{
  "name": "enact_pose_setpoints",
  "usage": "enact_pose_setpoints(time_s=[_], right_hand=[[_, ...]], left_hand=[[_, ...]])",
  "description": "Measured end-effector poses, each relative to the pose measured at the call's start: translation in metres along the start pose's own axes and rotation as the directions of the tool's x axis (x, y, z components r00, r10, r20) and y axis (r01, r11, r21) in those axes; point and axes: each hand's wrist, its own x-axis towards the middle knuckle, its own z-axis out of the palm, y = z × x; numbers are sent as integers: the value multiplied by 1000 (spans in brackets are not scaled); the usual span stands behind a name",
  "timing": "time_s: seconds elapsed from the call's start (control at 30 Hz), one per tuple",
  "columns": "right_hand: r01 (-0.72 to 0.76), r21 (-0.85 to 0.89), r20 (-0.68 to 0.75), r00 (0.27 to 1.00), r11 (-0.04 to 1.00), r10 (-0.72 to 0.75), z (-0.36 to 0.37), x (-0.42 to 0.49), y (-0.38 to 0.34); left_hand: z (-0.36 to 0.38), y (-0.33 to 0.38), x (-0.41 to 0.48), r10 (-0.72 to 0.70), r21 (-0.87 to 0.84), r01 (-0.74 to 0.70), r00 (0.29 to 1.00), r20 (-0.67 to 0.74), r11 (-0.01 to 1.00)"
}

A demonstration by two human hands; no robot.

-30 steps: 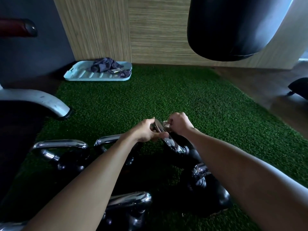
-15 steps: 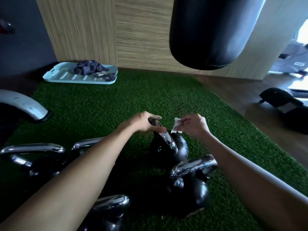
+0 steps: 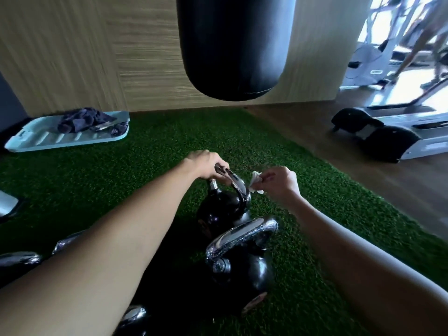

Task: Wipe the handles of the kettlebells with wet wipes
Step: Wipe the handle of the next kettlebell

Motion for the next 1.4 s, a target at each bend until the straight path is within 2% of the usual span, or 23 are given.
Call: enact_pose_setpoints(time_s=[0.07, 0.1, 0.23, 0.3, 0.4, 0.6, 0.83, 1.0, 1.17, 1.3, 1.4], right_hand=[[-13, 22, 7, 1000, 1000, 13, -8, -5, 2], [-16, 45, 12, 1000, 999, 15, -12, -9, 1], [35, 138, 68, 997, 990, -45, -14, -25, -6], [83, 93, 113, 989, 992, -94, -5, -30, -6], [103, 26, 103, 989, 994, -105, 9, -33, -5], [100, -54, 24, 995, 994, -98, 21, -31, -10], [154, -111, -40, 986, 982, -159, 30, -31, -9], [149, -111, -58, 986, 983, -156, 26, -30, -10], [144, -62, -101, 984, 988, -150, 26, -22, -5], [191, -92, -82, 977, 977, -198, 24, -10, -3], [202, -85, -56, 977, 976, -207, 25, 1, -2]], left_hand=[[4, -8, -2, 8, 80, -5, 999, -40, 997], [7, -14, -4, 15, 64, -12, 999, -42, 998], [15, -35, -7, 34, -212, -47, 997, -68, 976], [17, -36, -5, 18, -284, -45, 995, -98, 958], [17, -29, -5, -3, -350, -23, 997, -75, 936], [22, -32, -12, -42, -203, 19, 993, -106, 979], [23, -23, -26, -77, -133, 55, 983, -167, 990], [24, -19, -27, -118, -139, 90, 972, -205, 986], [35, -16, -36, -167, -178, 109, 920, -354, 978], [44, -19, -45, -178, -206, 95, 883, -433, 974], [49, -22, -52, -204, -190, 131, 873, -443, 973]])
